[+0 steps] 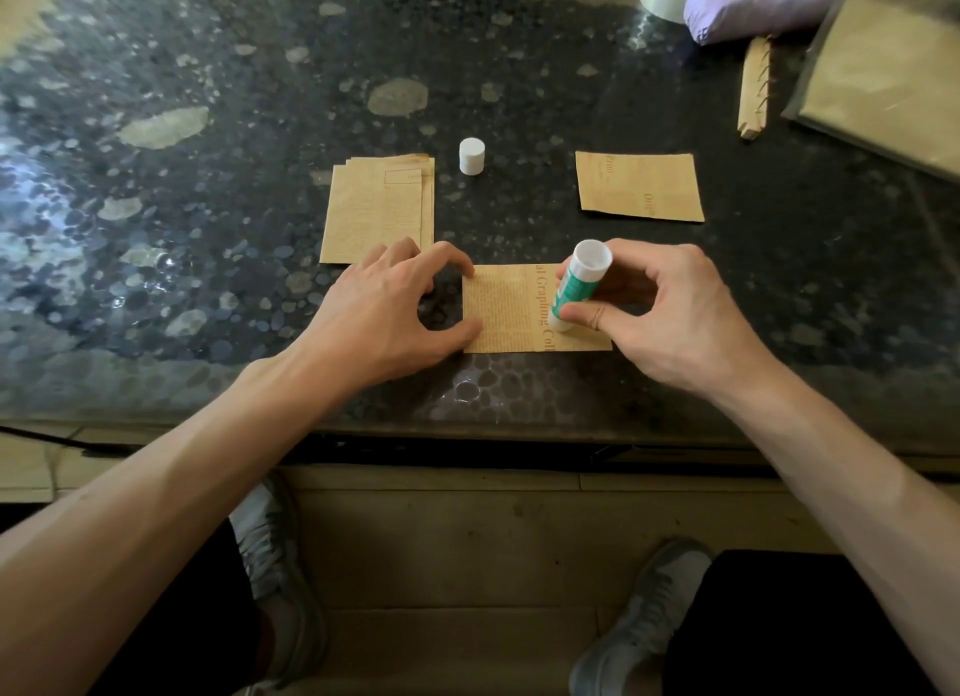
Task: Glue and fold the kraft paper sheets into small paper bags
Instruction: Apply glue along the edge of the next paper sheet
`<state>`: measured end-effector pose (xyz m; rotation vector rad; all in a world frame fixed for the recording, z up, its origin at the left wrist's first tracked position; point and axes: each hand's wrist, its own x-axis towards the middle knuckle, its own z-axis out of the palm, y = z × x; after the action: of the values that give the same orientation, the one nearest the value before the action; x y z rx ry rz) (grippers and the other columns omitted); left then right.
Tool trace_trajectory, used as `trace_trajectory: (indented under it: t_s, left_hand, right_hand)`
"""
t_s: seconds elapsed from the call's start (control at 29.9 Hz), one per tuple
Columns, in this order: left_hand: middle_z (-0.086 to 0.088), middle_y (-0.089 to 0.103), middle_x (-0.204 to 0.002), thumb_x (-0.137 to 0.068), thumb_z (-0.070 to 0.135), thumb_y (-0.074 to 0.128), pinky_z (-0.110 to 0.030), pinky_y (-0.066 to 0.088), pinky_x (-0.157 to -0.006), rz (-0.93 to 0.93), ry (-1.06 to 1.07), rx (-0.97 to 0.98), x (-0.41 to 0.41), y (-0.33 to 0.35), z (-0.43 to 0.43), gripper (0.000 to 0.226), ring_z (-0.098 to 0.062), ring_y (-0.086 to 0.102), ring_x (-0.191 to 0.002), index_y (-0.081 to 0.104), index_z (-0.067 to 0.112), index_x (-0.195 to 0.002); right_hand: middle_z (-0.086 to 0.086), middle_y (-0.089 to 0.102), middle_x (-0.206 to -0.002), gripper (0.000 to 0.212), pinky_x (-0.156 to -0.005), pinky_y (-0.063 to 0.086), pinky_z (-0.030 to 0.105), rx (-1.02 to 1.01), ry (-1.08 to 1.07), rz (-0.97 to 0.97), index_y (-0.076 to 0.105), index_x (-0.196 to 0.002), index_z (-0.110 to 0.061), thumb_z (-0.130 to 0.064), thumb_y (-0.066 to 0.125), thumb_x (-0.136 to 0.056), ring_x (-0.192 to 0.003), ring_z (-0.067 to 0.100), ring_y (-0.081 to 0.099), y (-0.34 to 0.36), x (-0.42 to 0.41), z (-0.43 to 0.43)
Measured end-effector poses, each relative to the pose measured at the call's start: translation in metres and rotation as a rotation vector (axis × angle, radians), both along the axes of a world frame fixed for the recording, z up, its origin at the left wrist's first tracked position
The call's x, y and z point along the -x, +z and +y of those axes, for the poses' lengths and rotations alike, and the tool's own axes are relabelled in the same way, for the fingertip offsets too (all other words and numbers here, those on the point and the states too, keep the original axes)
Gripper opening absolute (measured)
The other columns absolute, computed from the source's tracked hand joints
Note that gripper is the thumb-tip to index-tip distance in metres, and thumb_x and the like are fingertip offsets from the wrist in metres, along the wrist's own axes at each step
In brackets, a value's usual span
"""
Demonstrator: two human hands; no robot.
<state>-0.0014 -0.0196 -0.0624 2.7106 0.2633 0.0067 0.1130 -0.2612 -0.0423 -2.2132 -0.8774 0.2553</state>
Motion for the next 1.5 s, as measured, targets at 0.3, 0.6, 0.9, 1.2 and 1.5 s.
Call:
trace_trajectory:
  t_s: [0.3, 0.6, 0.9, 1.2, 1.5]
  left_hand:
    - [0.009, 0.049, -0.104, -0.078, 0.071, 0.055, -0.031, 0.036, -0.082, 0.002, 0.003, -0.007, 0.000, 0.000, -0.001, 0.060, -0.015, 0.048, -0.104, 0.048, 0.044, -0.131]
    - [0.009, 0.048, -0.104, -0.078, 0.071, 0.054, -0.031, 0.035, -0.081, 0.006, 0.003, -0.005, 0.000, 0.000, 0.000, 0.061, -0.014, 0.047, -0.103, 0.047, 0.044, -0.131]
    - [0.009, 0.047, -0.105, -0.079, 0.071, 0.056, -0.032, 0.036, -0.081, 0.007, 0.005, -0.005, -0.001, 0.000, 0.000, 0.060, -0.014, 0.047, -0.104, 0.047, 0.044, -0.132]
    - [0.008, 0.049, -0.104, -0.078, 0.071, 0.057, -0.032, 0.036, -0.080, 0.009, 0.009, -0.005, -0.001, -0.001, 0.000, 0.059, -0.015, 0.048, -0.104, 0.048, 0.045, -0.130]
    - [0.008, 0.049, -0.104, -0.077, 0.071, 0.055, -0.032, 0.035, -0.080, 0.005, 0.009, -0.002, 0.000, 0.000, 0.000, 0.060, -0.015, 0.049, -0.105, 0.048, 0.044, -0.130]
  right_hand:
    - [-0.022, 0.070, -0.107, 0.038, -0.088, 0.053, 0.016, 0.000, -0.029, 0.018, 0.075, -0.114, -0.032, -0.044, 0.084, -0.079, -0.102, -0.004, 0.067, 0.002, 0.004, -0.002]
    - [-0.016, 0.073, -0.117, 0.035, -0.098, 0.057, 0.028, 0.032, 0.033, 0.061, 0.076, -0.117, -0.028, -0.031, 0.085, -0.083, -0.109, 0.001, 0.068, 0.006, 0.005, -0.006]
    - [-0.018, 0.074, -0.115, 0.033, -0.100, 0.057, 0.030, 0.049, 0.083, 0.107, 0.076, -0.116, -0.029, -0.029, 0.084, -0.084, -0.110, -0.001, 0.068, 0.010, 0.005, -0.007]
    - [-0.014, 0.075, -0.109, 0.028, -0.095, 0.058, 0.026, -0.157, -0.040, 0.150, 0.074, -0.116, -0.022, -0.023, 0.080, -0.090, -0.107, 0.001, 0.070, 0.007, 0.002, -0.010]
    - [-0.016, 0.070, -0.112, 0.031, -0.093, 0.059, 0.034, -0.080, -0.035, 0.008, 0.065, -0.121, -0.025, -0.034, 0.077, -0.093, -0.110, 0.004, 0.067, -0.009, 0.001, 0.000]
